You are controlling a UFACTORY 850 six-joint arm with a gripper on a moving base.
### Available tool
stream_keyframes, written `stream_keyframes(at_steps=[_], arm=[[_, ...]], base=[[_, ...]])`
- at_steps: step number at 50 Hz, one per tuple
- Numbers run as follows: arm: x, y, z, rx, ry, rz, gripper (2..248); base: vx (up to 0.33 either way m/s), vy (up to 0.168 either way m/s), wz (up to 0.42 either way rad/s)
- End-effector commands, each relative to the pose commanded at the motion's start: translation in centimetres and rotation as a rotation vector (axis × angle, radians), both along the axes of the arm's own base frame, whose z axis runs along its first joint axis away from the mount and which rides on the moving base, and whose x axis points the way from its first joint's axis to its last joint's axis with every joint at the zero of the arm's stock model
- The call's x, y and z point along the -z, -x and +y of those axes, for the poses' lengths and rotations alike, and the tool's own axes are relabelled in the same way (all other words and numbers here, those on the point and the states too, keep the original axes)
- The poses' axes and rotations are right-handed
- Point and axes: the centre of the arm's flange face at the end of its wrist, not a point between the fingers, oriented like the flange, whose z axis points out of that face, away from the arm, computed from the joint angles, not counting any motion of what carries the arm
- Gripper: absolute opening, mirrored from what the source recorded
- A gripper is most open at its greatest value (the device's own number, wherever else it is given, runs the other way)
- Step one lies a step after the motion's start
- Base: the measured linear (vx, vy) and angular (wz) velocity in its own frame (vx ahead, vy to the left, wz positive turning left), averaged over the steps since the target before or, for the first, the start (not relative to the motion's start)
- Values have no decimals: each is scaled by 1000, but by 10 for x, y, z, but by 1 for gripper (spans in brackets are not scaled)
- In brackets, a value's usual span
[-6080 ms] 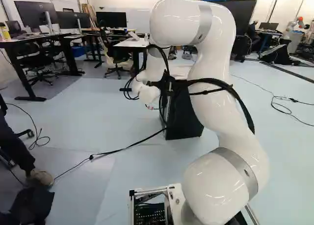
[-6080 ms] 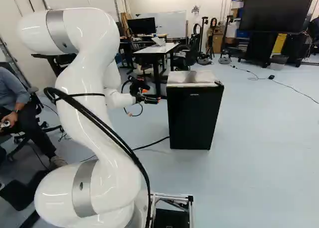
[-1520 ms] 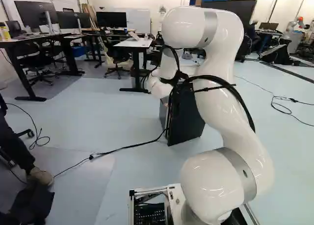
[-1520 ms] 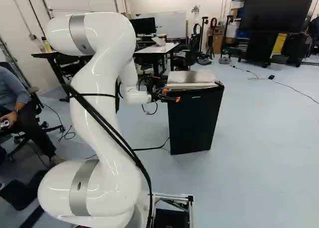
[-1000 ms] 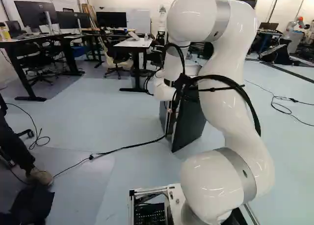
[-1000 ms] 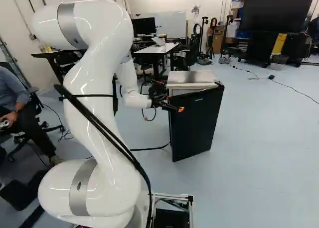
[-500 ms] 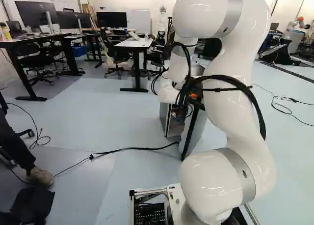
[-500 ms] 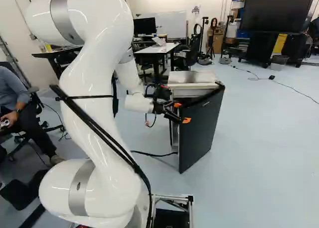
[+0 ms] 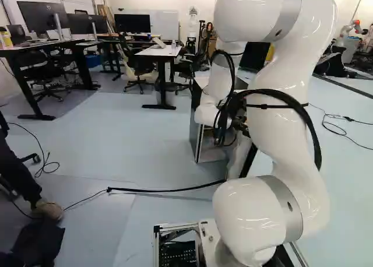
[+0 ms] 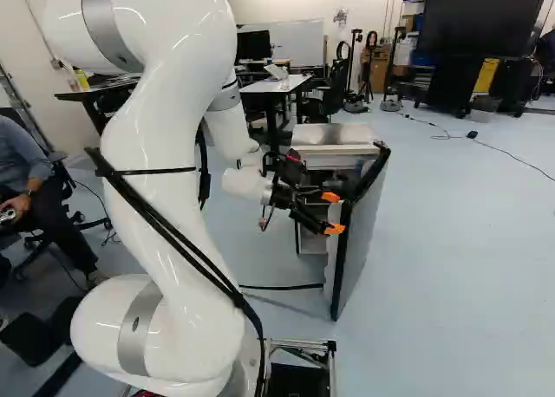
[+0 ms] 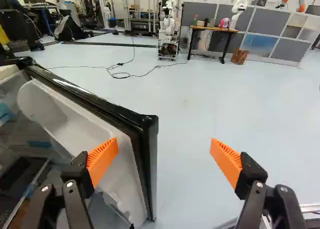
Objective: Open the fridge door
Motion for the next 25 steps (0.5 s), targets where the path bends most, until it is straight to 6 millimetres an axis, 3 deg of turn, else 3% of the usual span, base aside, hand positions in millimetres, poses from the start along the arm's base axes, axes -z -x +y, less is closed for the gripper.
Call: stream_keyframes(at_steps=[25], arm=[[-2, 2, -4, 13, 20, 3, 247]], base=[[0, 0, 0]])
